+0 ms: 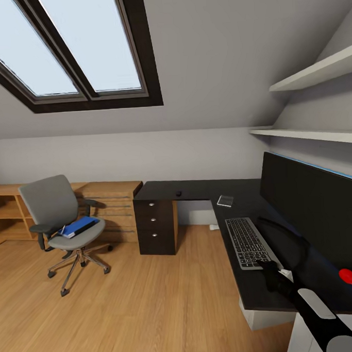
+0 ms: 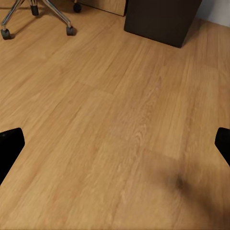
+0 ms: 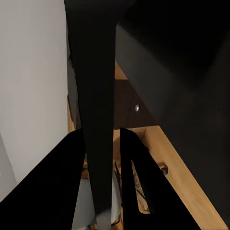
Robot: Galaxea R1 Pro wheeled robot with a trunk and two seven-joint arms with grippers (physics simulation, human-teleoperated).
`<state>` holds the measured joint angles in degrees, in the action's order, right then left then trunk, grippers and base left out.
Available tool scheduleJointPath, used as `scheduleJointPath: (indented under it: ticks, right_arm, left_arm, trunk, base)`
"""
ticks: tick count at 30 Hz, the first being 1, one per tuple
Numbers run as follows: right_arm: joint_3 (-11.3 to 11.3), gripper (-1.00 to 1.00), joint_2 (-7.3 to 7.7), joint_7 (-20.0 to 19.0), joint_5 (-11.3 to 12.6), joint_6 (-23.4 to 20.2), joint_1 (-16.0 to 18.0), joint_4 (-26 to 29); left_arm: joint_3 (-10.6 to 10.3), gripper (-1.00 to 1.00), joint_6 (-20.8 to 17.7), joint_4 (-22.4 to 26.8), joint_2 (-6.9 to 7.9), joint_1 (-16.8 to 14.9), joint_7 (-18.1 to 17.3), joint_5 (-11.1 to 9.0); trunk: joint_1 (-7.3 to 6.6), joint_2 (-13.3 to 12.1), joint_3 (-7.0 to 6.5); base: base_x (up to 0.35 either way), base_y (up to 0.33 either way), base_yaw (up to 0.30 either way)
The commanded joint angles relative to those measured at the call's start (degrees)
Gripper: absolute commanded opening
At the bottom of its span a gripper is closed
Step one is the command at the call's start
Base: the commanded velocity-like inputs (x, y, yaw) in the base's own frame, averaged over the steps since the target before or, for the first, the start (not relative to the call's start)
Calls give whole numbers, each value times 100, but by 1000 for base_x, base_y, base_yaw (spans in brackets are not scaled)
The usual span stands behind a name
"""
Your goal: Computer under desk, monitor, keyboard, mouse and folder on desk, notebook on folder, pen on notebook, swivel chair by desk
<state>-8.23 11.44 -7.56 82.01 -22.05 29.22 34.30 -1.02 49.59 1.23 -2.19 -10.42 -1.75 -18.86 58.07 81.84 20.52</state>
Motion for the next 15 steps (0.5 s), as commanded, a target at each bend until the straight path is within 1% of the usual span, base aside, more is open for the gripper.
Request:
scheduleJointPath:
  ticks: [1, 12, 15]
  right_arm:
    - [-21, -100, -2, -9, 17, -36, 4, -3]
    - [-21, -100, -2, -9, 16, -28, 4, -3]
    - [-21, -100, -2, -9, 16, -28, 4, -3]
  left_arm:
    - [-12, 100, 15, -4, -1, -4, -15, -38]
    - [-11, 100, 15, -2, -1, -4, -9, -38]
    - [-12, 100, 15, -6, -1, -4, -9, -38]
  trunk:
    - [0, 4, 7]
    - [0, 4, 7]
    - [66, 124, 61]
  base:
    - [0, 0, 0]
    - [0, 0, 0]
    - [0, 0, 0]
